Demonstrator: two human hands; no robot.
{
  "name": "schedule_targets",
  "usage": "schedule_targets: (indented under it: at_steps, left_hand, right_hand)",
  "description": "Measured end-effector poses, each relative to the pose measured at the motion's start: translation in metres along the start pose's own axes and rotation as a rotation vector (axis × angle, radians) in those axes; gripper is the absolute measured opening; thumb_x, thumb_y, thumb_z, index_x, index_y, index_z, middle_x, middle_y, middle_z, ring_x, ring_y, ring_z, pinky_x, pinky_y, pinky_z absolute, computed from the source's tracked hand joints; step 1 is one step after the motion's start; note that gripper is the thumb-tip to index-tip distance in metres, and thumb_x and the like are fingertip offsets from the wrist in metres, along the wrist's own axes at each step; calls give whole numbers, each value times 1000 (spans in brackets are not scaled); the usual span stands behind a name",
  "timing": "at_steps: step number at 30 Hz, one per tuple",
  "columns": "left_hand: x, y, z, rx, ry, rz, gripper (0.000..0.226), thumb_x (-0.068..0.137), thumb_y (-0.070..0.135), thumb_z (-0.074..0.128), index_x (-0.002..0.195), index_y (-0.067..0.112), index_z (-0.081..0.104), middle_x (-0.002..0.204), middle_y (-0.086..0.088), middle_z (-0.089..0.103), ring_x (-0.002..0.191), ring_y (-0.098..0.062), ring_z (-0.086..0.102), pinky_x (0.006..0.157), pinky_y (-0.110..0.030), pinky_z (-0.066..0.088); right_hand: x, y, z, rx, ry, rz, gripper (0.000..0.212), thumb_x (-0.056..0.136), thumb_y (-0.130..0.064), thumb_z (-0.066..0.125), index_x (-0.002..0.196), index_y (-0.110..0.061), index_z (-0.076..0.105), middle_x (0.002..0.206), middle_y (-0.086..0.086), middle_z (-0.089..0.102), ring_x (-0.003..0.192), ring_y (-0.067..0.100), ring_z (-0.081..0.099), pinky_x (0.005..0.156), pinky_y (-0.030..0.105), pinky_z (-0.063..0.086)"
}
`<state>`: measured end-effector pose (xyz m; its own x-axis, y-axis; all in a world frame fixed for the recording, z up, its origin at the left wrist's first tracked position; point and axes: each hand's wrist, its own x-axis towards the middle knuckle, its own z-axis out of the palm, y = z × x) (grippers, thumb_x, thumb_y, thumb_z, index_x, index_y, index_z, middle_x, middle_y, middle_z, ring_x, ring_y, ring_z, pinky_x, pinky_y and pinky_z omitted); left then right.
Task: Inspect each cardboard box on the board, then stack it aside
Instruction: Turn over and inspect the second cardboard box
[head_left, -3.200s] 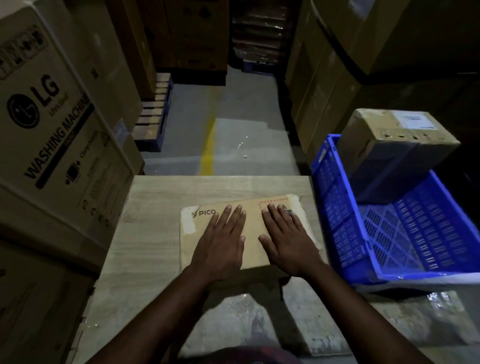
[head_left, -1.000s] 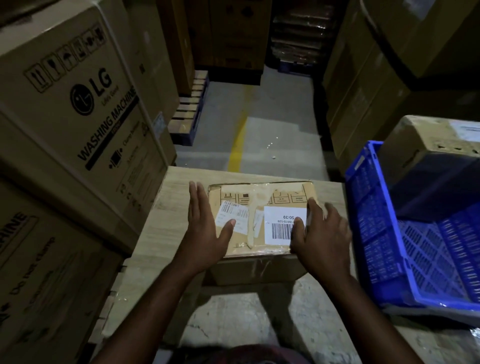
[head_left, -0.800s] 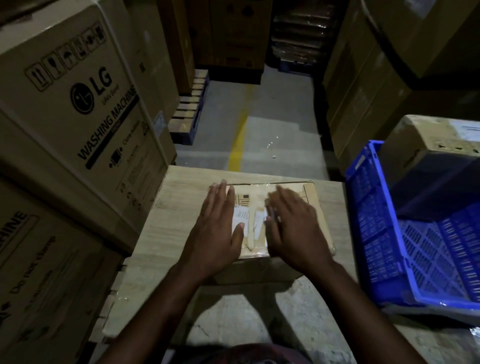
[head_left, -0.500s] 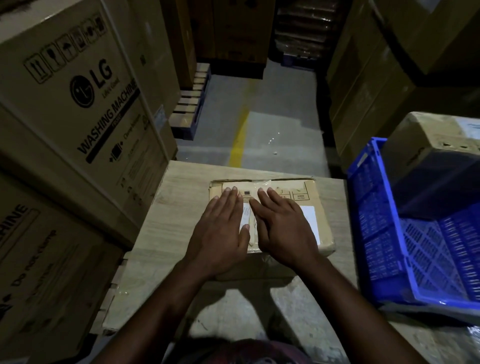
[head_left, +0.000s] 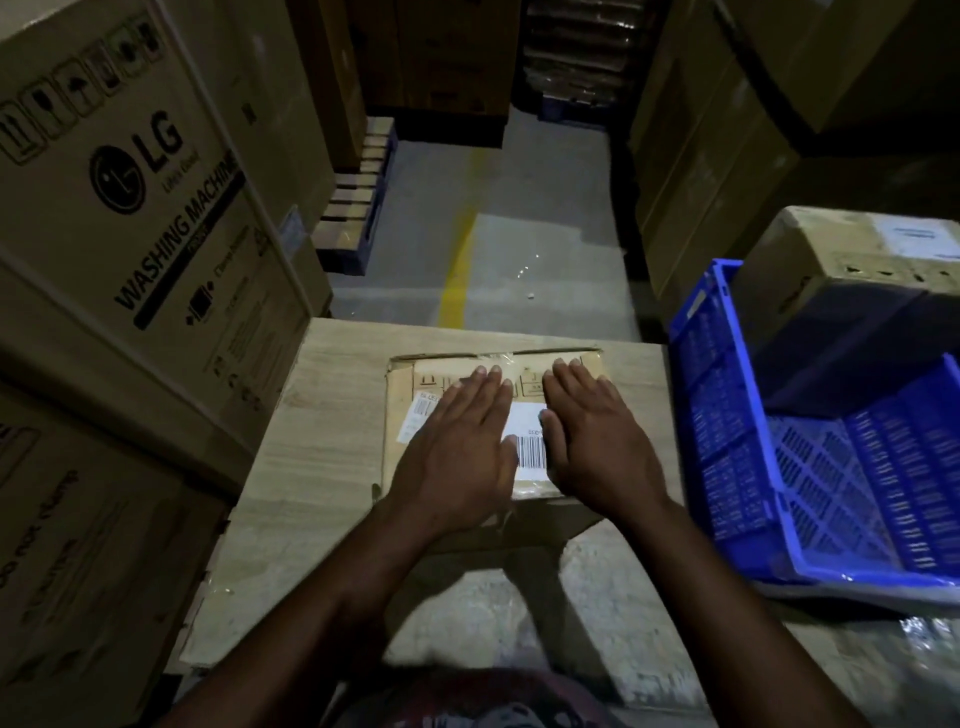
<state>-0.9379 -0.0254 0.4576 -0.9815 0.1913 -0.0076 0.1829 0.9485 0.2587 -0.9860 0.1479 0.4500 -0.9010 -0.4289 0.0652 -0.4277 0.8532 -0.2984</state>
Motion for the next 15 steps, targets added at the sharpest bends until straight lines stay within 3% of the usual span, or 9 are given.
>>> schedule_targets:
  at_steps: [4,6,10,12,15]
  left_hand:
    - [6,-4,-1,-5,-9,-8,73,95,46,15,160,13,12,167,-5,5,154,-14,-2,125,-34,0]
    - [6,-5,-2,-8,-6,-7,73,95,49,14,160,15,13,167,-3,5,154,-13,-2,125,-33,0]
    - [-3,-7,-4,33,39,-47,77,90,57,9,158,22,22,167,-4,13,154,-18,4,125,-41,0]
    - [-8,-13,-6,50,80,-114,75,92,57,13,155,21,31,165,-10,19,154,-24,10,125,-44,-1]
    - [-20,-30,-10,67,149,-254,72,92,55,21,152,20,38,163,-15,22,152,-30,14,123,-50,0]
  right_hand:
    - [7,-1,-3,32,27,2,58,99,-36,32,150,-10,46,158,8,39,150,20,29,122,31,10]
    - [6,1,-7,164,68,11,54,97,-32,41,145,-9,51,156,10,43,148,22,34,122,31,17]
    - [-4,11,-15,556,206,216,52,99,-15,57,150,-13,46,153,3,46,140,18,45,116,34,36]
    - [-13,19,-15,709,115,361,58,101,-21,57,155,-21,36,144,-9,49,131,11,50,108,30,40]
    - [-26,33,0,1131,39,509,43,103,-30,52,145,-30,49,143,-5,58,127,16,58,110,40,42]
